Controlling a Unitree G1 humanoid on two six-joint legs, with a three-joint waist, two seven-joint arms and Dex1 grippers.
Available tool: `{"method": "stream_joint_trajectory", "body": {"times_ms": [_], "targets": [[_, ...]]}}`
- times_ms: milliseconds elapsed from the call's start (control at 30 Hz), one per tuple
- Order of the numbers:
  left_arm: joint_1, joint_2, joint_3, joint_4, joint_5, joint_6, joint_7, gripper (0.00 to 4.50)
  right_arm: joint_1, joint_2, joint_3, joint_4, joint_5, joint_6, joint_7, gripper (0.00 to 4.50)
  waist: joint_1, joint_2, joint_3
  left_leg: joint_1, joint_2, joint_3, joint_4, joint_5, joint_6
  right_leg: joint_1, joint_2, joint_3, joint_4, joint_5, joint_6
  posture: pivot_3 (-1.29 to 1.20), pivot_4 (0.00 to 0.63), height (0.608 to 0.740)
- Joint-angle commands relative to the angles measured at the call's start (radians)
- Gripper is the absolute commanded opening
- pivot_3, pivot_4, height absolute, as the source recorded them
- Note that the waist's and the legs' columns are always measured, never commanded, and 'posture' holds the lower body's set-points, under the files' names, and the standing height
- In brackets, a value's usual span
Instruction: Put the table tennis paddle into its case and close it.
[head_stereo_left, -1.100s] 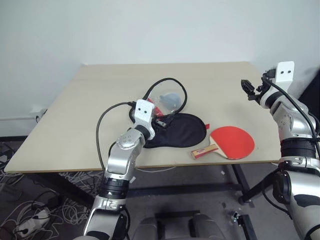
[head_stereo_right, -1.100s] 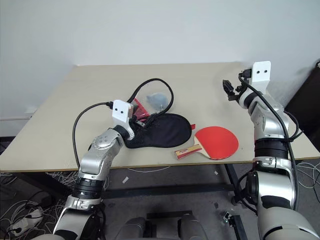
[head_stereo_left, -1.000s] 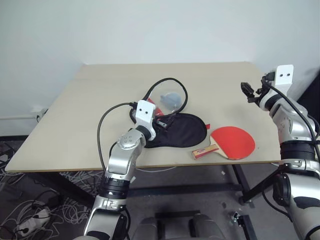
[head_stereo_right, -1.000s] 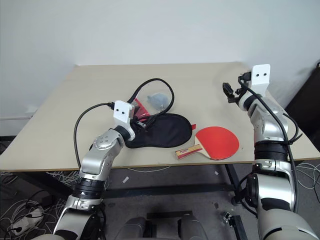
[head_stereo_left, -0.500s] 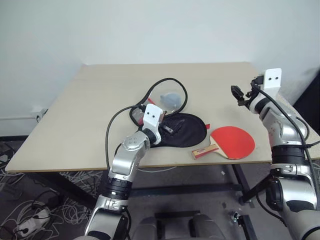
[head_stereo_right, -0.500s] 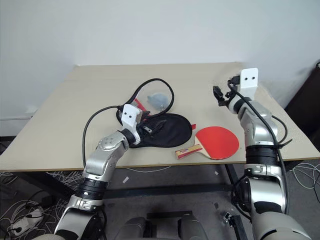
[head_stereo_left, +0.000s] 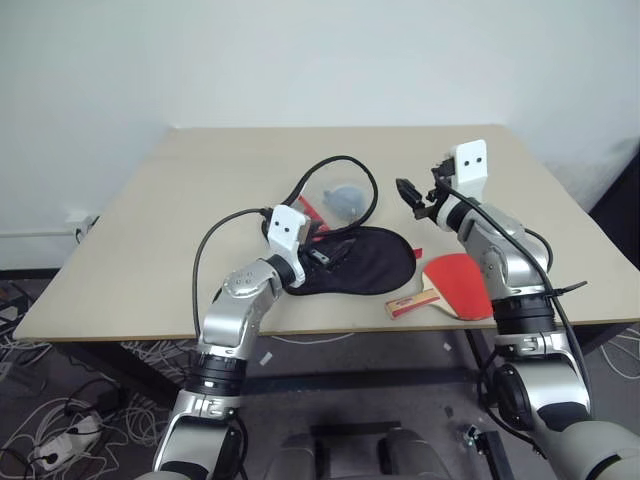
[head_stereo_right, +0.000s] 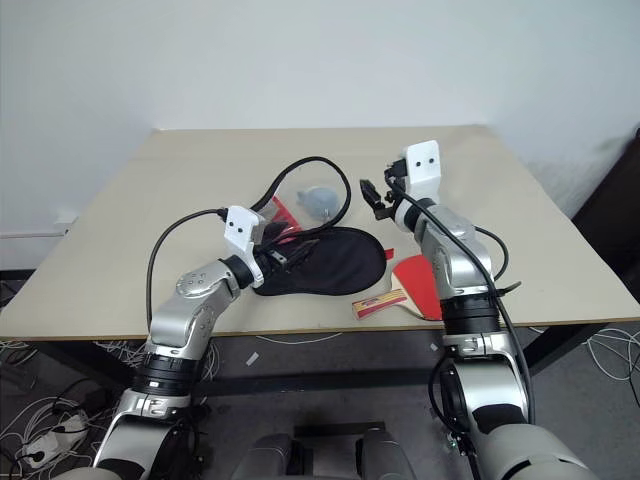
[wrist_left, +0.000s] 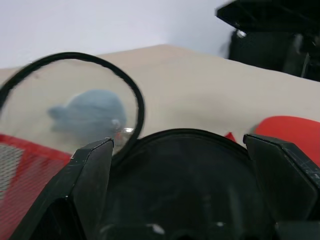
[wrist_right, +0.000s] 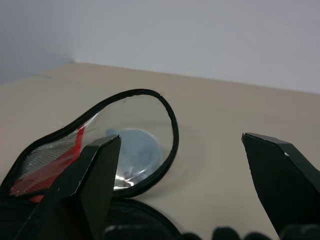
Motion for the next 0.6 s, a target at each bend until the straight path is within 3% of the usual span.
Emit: {"method": "stream_joint_trajectory", "body": {"times_ms": [33,367,600], "targets": [[0.002,0.016,-0.020,-0.077,-0.036,0.035,-0.045,4.45,-0.059,0.005,-0.004,0.027,-0.001,-0.049,0.009,4.21,0.000,0.000,0.000,0.000,0.000,0.000,0.000,0.000,0.000,0.000,0.000,0.000,0.000,0.000,0.000,0.00,0.000,0.740],[-0.041,0.072,-0.129,-0.072,-0.086,0.121,-0.246,4.45,-0.068,0.032,-0.010,0.060,-0.009,-0.100,-0.018,4.21,0.000,0.000,0.000,0.000,0.000,0.000,0.000,0.000,0.000,0.000,0.000,0.000,0.000,0.000,0.000,0.00,0.000,0.740],[-0.172,0.014,-0.264,0.110,-0.007,0.085,-0.310,4.45,-0.049,0.038,-0.026,0.031,-0.005,-0.104,-0.055,4.21,0.000,0.000,0.000,0.000,0.000,0.000,0.000,0.000,0.000,0.000,0.000,0.000,0.000,0.000,0.000,0.00,0.000,0.740]]}}
